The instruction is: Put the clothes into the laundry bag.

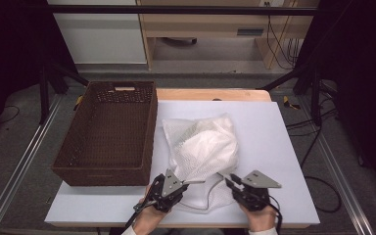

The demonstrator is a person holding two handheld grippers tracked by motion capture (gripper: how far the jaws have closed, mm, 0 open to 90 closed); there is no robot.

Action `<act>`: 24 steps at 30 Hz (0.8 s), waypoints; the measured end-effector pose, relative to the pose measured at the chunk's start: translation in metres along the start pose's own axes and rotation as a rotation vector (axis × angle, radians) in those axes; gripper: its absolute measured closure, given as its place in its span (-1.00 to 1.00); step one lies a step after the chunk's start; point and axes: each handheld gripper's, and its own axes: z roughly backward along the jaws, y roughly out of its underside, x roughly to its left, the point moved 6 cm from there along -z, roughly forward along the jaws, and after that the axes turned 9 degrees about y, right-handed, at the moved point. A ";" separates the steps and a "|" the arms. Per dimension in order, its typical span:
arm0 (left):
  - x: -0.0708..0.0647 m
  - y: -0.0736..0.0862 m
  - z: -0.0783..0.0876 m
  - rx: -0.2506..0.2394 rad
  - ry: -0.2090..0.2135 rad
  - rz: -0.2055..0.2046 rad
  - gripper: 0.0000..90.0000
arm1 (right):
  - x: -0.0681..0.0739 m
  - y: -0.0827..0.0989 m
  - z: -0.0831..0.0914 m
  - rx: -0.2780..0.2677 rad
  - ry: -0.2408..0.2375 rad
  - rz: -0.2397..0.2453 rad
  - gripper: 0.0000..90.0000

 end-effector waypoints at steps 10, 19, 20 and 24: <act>0.011 0.017 0.039 -0.048 -0.067 0.025 0.12 | -0.022 0.031 -0.026 0.181 0.052 -0.055 0.39; 0.034 0.053 0.038 0.006 -0.080 0.158 0.10 | -0.010 0.029 -0.038 0.186 0.050 -0.020 0.45; 0.035 0.055 0.035 0.014 -0.085 0.164 0.13 | -0.009 0.029 -0.036 0.194 0.050 -0.024 0.65; 0.033 0.059 0.024 0.030 -0.072 0.164 0.37 | -0.011 0.030 -0.031 0.218 0.038 -0.041 0.96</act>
